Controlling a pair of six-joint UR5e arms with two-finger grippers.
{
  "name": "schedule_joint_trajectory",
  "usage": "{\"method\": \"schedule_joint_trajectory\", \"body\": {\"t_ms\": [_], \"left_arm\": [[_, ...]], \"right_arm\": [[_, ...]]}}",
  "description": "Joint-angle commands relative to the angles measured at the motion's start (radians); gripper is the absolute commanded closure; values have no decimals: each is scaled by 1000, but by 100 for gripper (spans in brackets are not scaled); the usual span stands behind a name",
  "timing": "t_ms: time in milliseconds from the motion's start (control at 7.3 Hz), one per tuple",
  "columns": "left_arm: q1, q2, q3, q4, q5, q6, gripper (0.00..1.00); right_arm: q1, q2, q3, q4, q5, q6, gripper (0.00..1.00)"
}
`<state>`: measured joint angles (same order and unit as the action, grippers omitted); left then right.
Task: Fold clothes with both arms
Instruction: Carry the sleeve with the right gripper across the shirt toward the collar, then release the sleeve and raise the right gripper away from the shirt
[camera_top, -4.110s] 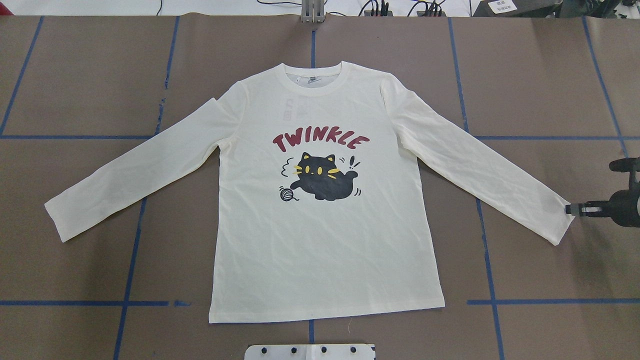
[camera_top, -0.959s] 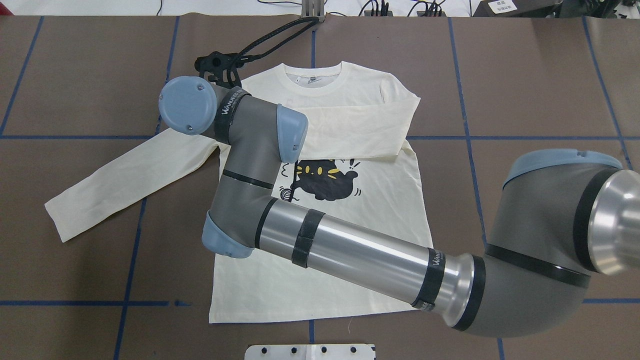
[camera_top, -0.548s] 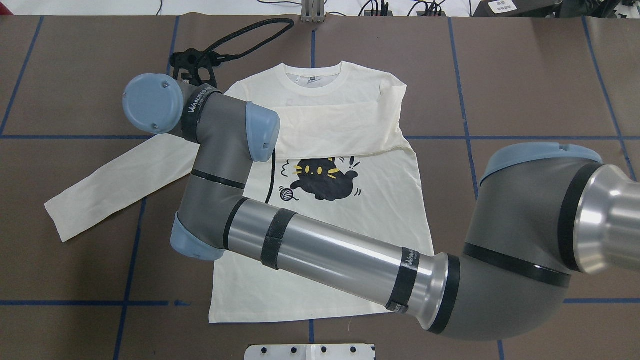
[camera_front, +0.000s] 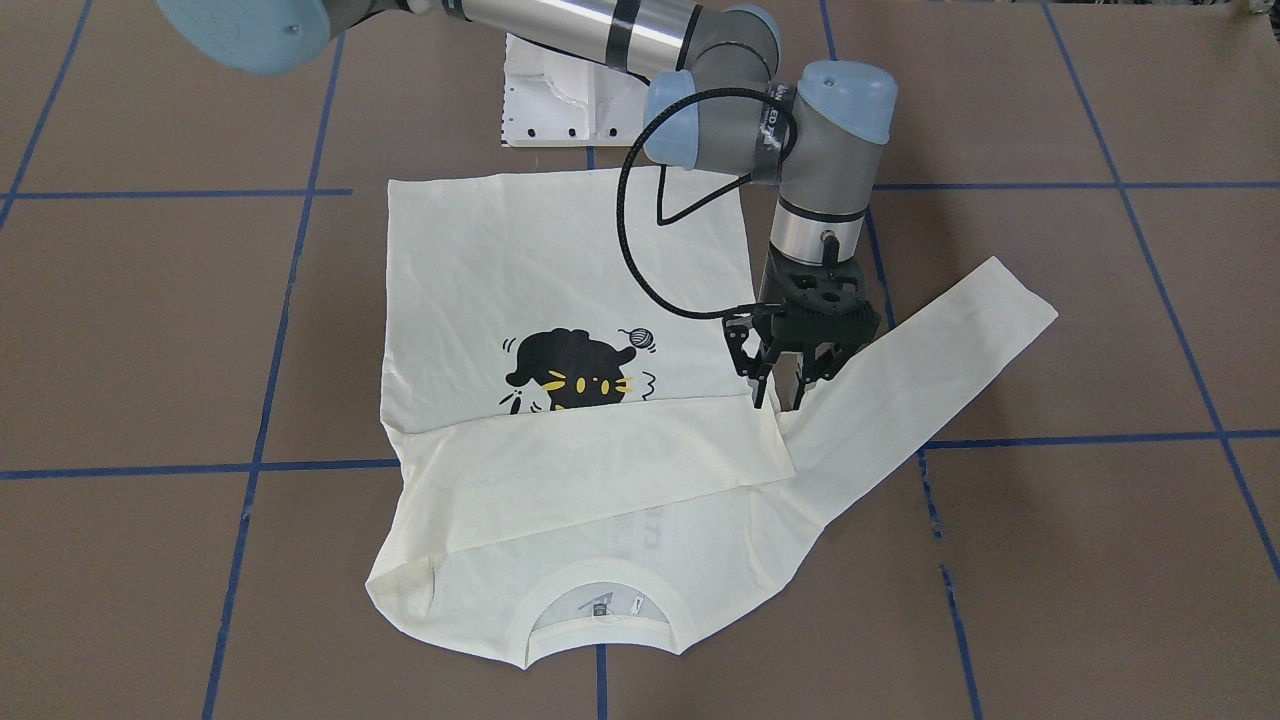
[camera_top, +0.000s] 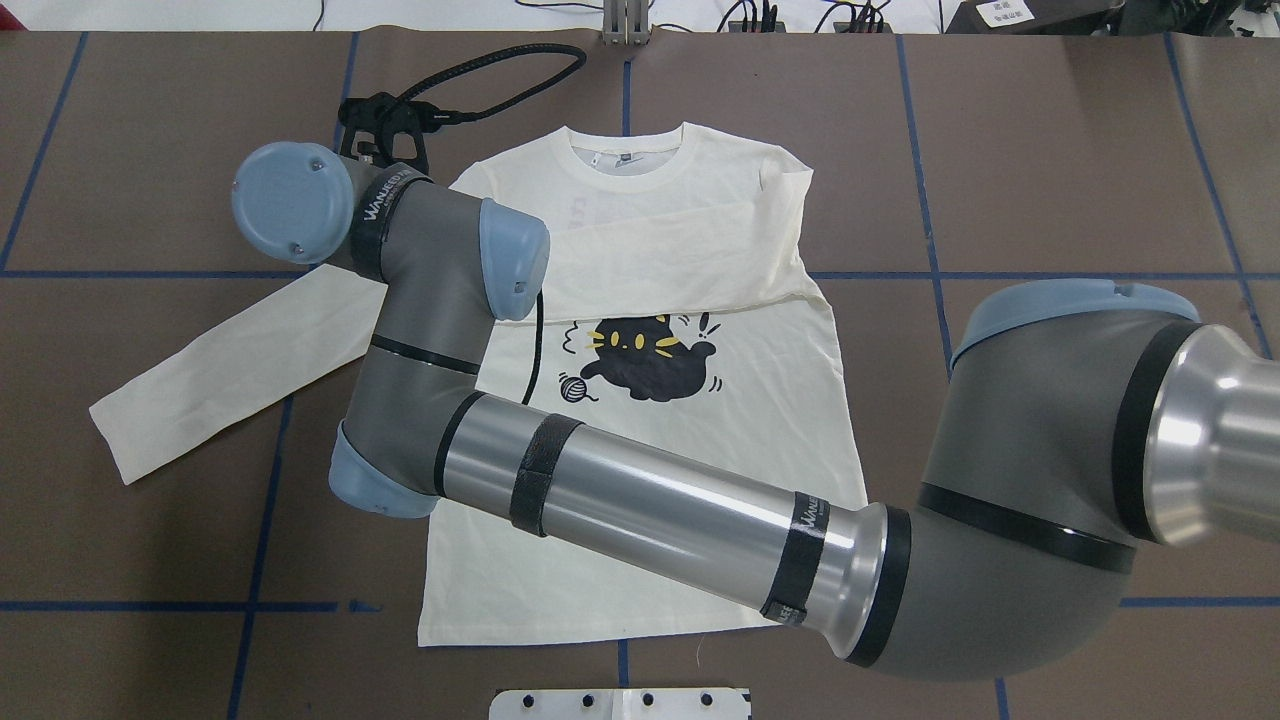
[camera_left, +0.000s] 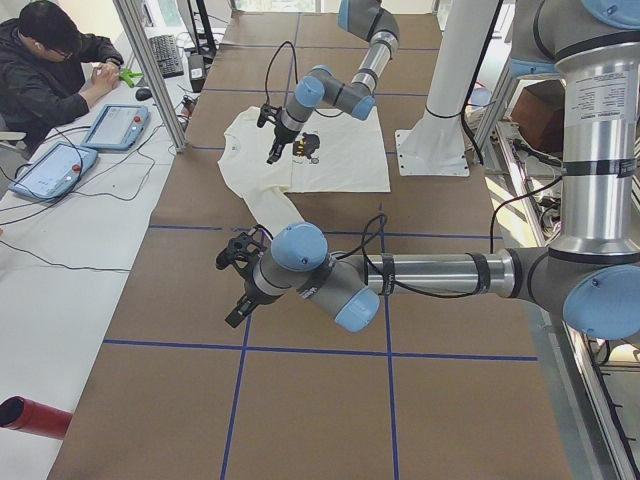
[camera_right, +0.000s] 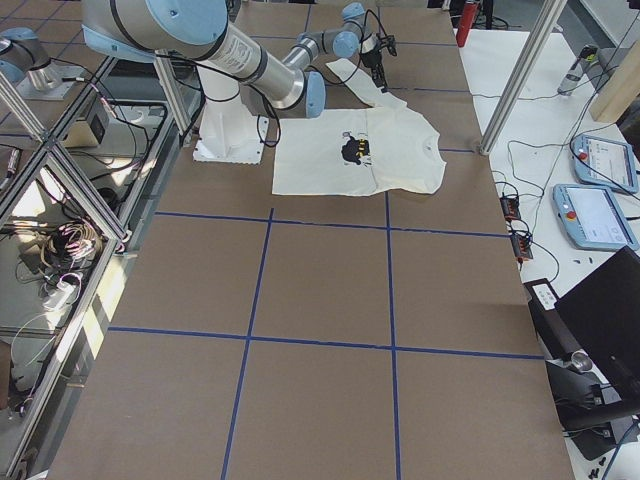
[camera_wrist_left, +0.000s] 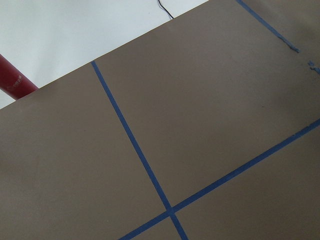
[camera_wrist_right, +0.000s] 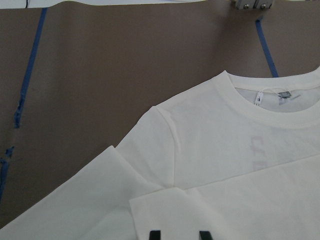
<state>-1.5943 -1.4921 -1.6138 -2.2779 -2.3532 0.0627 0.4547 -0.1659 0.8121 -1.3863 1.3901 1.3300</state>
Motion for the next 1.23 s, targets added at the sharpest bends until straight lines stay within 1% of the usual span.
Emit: {"method": "schedule_joint_trajectory", "body": {"t_ms": [0, 137, 274, 411, 548, 685, 822, 959, 1096], "left_arm": [[0, -2, -2, 0, 0, -4, 0], [2, -17, -6, 0, 0, -15, 0], [4, -17, -18, -21, -1, -77, 0], [10, -7, -18, -132, 20, -90, 0], [29, 4, -17, -188, 12, -89, 0], [77, 10, -20, -213, -3, -95, 0], [115, 30, -21, -215, -29, -112, 0], [147, 97, -24, -253, 0, -138, 0], [180, 131, -26, -312, 52, -162, 0]], "right_arm": [[45, 11, -1, 0, 74, 8, 1], [106, 8, 2, -11, 207, 0, 1], [169, -12, 45, -63, 322, -20, 1], [244, -103, 208, -183, 424, -114, 0], [316, -262, 418, -254, 498, -238, 0], [376, -376, 535, -284, 527, -330, 0], [450, -485, 615, -284, 590, -494, 0], [534, -597, 689, -281, 680, -649, 0], [599, -732, 775, -266, 732, -776, 0]]}}
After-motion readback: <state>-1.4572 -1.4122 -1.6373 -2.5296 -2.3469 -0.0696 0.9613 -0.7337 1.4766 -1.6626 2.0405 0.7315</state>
